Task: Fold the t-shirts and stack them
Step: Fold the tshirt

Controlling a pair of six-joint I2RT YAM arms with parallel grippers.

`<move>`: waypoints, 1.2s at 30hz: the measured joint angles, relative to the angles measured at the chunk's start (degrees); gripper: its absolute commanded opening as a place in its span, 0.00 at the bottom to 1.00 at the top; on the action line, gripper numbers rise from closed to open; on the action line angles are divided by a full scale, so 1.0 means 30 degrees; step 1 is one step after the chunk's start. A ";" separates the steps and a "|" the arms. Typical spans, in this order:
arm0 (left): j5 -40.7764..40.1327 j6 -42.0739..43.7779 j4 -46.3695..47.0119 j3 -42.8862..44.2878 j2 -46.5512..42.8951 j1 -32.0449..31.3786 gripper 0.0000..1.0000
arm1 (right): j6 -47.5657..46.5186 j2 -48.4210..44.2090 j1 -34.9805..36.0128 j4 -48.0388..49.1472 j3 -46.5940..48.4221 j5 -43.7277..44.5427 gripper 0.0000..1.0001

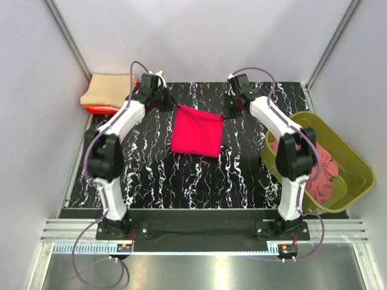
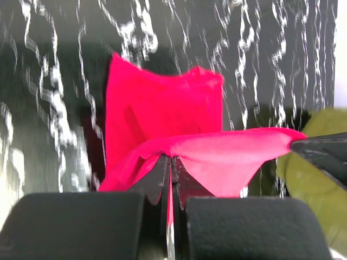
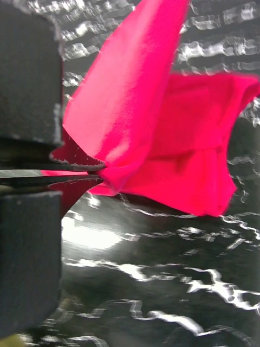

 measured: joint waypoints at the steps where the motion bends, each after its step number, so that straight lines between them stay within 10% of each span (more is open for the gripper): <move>1: 0.0393 0.0000 0.0277 0.0838 0.1151 0.0277 0.00 | -0.0306 0.1100 -0.0153 0.0102 0.0831 -0.0138 0.02; 9: 0.1945 -0.0233 0.2084 0.5362 0.8167 0.1537 0.00 | -0.1450 0.8415 -0.0678 -0.0168 0.6921 -0.0765 0.02; 21: 0.2594 -0.2120 0.5377 0.7890 1.0826 0.2514 0.00 | -0.2521 1.1227 -0.0984 -0.0299 1.3034 -0.0095 0.01; 24: 0.2157 -0.2208 0.5850 0.7890 1.0826 0.2565 0.00 | -0.2616 1.1934 -0.1144 -0.0015 1.4178 -0.0131 0.24; 26: 0.1887 -0.2178 0.5697 0.8269 1.1045 0.2586 0.20 | -0.2710 1.2845 -0.1290 0.0401 1.5380 -0.0517 0.39; 36: 0.1304 -0.1056 0.5319 0.8051 1.0877 0.3483 0.41 | -0.2980 1.2837 -0.2106 0.0444 1.4367 -0.2834 0.58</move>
